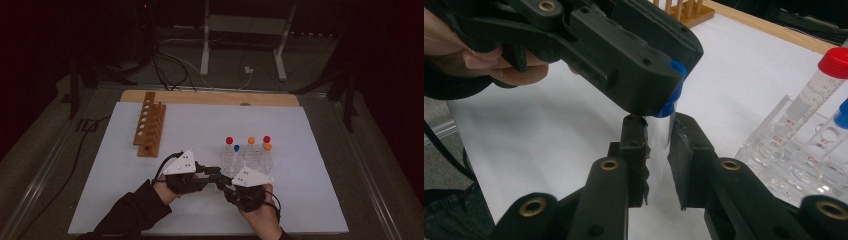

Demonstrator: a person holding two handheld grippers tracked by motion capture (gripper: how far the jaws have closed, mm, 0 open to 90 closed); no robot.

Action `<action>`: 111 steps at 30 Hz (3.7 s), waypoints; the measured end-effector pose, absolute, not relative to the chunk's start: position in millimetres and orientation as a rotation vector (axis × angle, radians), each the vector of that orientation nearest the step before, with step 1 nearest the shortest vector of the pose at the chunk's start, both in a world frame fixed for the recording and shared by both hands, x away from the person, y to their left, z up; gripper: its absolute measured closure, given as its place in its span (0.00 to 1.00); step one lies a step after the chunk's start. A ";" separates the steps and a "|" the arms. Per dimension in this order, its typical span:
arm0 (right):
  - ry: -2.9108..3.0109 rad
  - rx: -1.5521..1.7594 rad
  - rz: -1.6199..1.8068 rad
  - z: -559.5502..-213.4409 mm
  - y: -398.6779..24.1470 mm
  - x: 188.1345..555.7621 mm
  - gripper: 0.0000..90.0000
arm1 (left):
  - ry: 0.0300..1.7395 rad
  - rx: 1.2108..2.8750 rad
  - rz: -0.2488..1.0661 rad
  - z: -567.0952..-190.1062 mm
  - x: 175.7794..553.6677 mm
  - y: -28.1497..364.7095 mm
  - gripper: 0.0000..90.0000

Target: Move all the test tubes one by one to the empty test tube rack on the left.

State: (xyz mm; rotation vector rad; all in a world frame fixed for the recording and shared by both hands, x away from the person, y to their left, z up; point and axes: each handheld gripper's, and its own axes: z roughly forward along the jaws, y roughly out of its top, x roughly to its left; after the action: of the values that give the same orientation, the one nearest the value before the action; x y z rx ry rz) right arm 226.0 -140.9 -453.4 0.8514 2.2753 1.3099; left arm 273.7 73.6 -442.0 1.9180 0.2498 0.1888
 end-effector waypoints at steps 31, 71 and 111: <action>2.082 0.971 1.434 -448.0 -172.1 231.9 0.00 | 0.425 1.871 0.373 -401.7 312.0 133.7 0.86; 2.090 0.930 1.451 -447.0 -177.7 229.9 0.00 | 0.802 1.744 0.637 -358.0 433.0 220.8 0.86; 2.108 0.918 1.499 -448.1 -185.7 229.9 0.00 | 1.104 1.680 0.720 -433.8 515.6 249.4 0.86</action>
State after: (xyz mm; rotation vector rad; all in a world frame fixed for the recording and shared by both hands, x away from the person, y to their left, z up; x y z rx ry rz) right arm 229.9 -185.7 -448.1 0.9182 2.1081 1.4993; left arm 515.6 249.4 -433.8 1.6799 1.1037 0.7197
